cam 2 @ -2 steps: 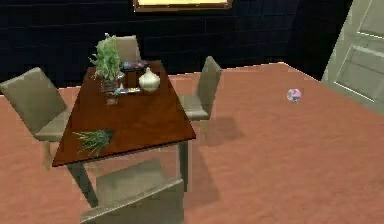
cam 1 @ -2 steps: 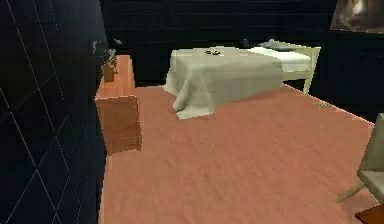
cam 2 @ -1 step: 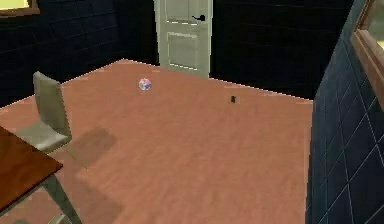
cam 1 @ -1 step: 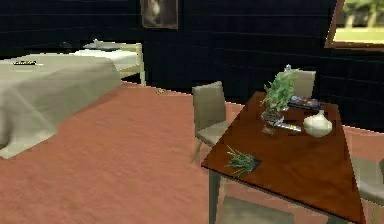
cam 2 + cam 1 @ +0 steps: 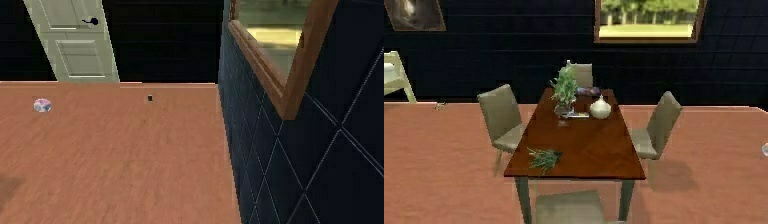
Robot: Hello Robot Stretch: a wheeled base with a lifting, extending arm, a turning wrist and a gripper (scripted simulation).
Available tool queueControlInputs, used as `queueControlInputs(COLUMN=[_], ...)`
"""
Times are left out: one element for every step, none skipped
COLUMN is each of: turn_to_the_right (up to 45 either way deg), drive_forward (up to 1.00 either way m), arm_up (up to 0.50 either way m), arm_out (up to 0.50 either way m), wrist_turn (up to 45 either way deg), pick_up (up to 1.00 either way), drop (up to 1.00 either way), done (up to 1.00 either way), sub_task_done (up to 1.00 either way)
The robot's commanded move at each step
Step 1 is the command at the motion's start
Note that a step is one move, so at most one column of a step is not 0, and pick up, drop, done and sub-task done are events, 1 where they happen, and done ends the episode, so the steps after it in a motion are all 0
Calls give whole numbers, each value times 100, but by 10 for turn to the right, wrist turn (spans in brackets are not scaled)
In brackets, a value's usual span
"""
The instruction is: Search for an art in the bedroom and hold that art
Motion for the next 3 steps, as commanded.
queueControlInputs(turn_to_the_right=[0,-450,-240], drive_forward=[5,0,0], arm_up=[0,0,0], arm_out=[0,0,0], wrist_turn=[0,0,0], pick_up=[0,0,0], drop=[0,0,0], done=[0,0,0], sub_task_done=[0,0,0])
